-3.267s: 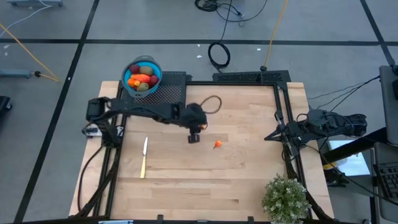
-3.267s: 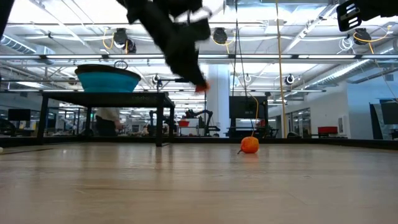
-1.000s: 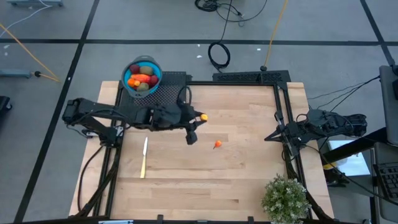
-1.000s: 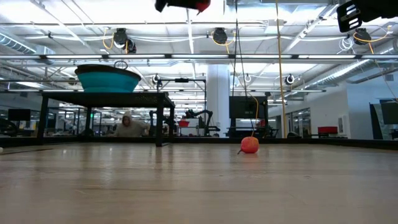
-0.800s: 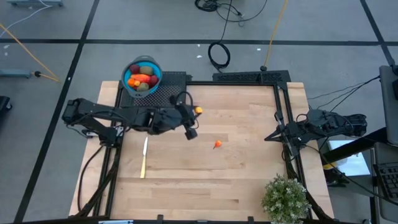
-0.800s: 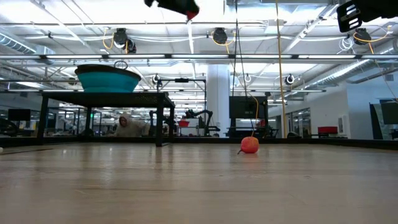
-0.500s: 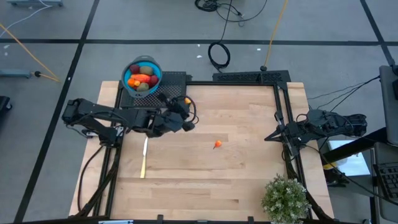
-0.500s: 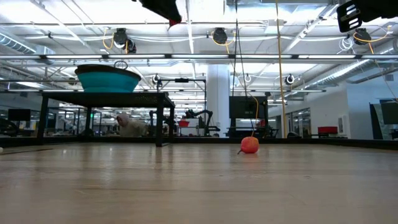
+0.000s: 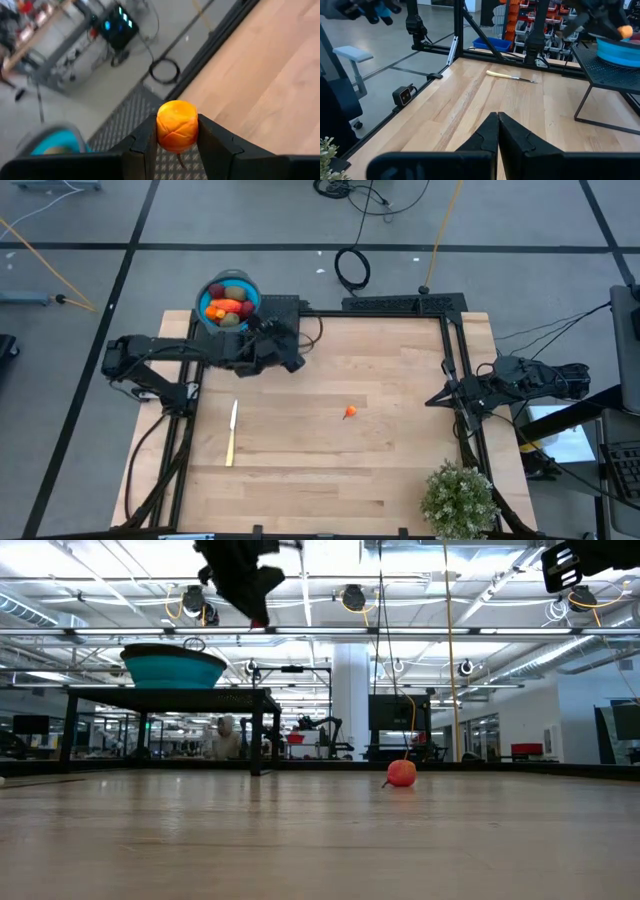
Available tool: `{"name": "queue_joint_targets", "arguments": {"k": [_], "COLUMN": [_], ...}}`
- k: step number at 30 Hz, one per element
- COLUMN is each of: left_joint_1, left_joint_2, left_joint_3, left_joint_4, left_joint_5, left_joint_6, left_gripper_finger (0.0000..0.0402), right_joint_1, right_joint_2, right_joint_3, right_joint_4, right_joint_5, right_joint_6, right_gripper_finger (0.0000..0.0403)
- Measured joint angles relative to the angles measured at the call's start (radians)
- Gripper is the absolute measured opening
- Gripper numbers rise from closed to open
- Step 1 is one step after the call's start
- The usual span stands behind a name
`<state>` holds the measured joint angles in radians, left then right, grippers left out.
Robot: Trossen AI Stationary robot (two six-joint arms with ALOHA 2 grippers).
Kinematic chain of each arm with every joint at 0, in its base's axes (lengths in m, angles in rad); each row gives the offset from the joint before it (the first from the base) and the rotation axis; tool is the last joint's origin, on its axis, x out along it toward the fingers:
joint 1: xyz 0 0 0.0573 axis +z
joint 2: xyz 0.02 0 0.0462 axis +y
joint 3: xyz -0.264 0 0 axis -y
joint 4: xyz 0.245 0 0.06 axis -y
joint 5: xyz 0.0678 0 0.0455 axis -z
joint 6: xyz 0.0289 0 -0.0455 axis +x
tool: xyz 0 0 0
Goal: Pick & Place Fruit
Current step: Put the pear into the blue strainer bowl on the shelf
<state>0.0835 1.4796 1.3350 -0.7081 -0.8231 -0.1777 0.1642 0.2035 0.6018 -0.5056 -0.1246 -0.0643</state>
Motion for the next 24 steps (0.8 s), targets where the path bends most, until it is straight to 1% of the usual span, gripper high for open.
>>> {"name": "queue_joint_targets", "arguments": {"k": [5,12,19,24], "left_joint_1": [0.082,0.214,0.358,0.464], "left_joint_2": [-0.019,-0.121,-0.215,-0.239], "left_joint_3": [0.000,-0.001,0.000,0.000], "left_joint_4": [-0.068,-0.171,-0.269,-0.323], "left_joint_5": [0.041,0.116,0.177,0.242], "left_joint_6": [-0.046,-0.106,-0.140,-0.141], "left_gripper_finger": [0.0118,0.0118,0.0118,0.0118], "right_joint_1": [0.000,0.000,0.000,0.000], "right_joint_2": [0.000,0.000,0.000,0.000], "right_joint_3": [0.000,0.000,0.000,0.000], "right_joint_4": [0.000,0.001,0.001,0.006], "right_joint_5": [0.000,0.003,0.077,0.077], "right_joint_6": [0.000,0.000,0.000,0.000], "right_gripper_finger": [0.0000,0.0000,0.0000,0.0000]}}
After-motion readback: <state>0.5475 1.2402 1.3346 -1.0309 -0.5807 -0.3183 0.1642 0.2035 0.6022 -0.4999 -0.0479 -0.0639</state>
